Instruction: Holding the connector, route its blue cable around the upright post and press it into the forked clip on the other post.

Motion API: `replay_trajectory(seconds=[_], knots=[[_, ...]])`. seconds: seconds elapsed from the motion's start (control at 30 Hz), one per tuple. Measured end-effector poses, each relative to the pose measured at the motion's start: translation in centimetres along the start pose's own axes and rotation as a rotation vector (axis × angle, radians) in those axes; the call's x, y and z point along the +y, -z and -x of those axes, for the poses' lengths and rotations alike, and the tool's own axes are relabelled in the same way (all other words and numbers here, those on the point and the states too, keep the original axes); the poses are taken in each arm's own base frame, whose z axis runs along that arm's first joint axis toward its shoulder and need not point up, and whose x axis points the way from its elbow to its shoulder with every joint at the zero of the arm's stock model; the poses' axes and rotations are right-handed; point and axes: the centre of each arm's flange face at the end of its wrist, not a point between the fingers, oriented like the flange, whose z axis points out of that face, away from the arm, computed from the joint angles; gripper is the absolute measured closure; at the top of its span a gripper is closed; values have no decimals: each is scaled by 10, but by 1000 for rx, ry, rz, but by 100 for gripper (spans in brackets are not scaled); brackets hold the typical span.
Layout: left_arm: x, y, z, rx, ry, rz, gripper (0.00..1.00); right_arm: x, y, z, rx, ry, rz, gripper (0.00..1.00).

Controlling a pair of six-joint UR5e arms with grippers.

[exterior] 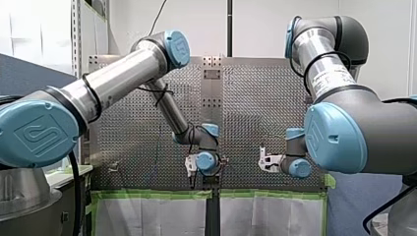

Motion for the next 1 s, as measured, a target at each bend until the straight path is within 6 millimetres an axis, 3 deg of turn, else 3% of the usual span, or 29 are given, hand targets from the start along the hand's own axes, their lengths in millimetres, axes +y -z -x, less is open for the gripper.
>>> replay_trajectory(seconds=[0.5, 1.0], knots=[[-15, 35, -21, 82, -61, -76, 1, -1, 1, 0, -6, -2, -3, 100], [-40, 53, -22, 88, -74, -115, 1, -1, 0, 0, -4, -2, -4, 100]])
